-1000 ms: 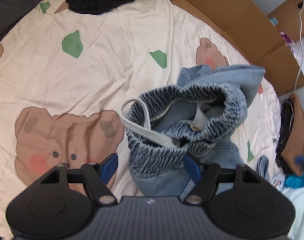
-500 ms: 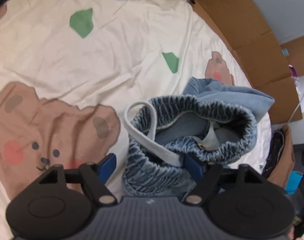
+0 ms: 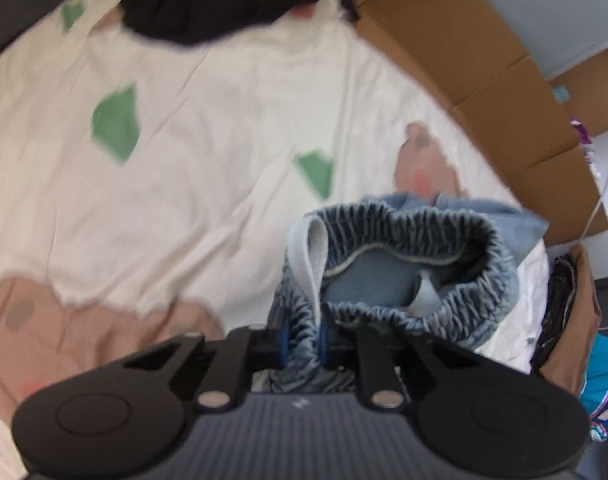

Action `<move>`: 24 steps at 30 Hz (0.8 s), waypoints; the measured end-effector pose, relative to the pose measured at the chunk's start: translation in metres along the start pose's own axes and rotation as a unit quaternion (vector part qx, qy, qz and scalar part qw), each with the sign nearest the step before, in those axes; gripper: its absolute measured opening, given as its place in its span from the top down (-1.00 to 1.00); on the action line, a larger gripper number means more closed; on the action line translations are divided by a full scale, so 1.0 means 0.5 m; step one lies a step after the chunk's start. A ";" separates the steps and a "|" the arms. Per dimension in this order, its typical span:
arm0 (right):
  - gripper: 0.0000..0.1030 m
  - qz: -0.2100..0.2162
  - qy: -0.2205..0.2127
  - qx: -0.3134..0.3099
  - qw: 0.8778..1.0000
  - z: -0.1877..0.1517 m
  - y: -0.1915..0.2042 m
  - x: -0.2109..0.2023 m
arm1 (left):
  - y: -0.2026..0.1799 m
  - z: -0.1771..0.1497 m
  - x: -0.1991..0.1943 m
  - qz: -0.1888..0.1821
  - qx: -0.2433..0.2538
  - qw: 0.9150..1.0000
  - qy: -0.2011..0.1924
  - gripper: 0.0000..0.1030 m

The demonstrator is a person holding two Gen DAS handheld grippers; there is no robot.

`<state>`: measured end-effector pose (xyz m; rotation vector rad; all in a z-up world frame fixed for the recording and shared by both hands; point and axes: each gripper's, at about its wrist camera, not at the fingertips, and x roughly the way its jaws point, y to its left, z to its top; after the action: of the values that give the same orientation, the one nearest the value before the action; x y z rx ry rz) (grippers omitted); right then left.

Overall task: Fold clothes
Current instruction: 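Grasp the jeans waistband with the right gripper while the left gripper releases it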

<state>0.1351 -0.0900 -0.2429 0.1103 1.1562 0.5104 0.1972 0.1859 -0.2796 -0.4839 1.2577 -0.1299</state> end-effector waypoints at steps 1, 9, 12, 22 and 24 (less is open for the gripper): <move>0.83 0.005 -0.009 0.008 1.000 0.002 0.003 -0.012 | -0.010 0.013 -0.006 -0.004 0.004 1.000 -0.008 0.75; 0.83 0.033 -0.061 0.067 0.995 -0.010 0.014 -0.074 | -0.067 0.070 -0.012 0.033 0.038 0.999 -0.012 0.80; 0.83 0.048 -0.065 0.083 0.993 -0.024 0.021 -0.078 | -0.061 0.063 -0.023 0.063 0.051 0.997 0.003 0.01; 0.83 0.089 -0.084 0.119 0.985 -0.083 0.054 -0.057 | 0.024 -0.046 -0.132 0.083 0.020 0.996 0.005 -0.23; 0.83 0.094 -0.079 0.113 0.986 -0.093 0.066 -0.054 | 0.033 -0.075 -0.149 0.071 0.015 0.997 0.007 -0.23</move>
<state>0.0746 -0.0810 -0.2282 0.4521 1.0495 0.5245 0.1357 0.2167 -0.2295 -0.3666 1.2974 -0.0323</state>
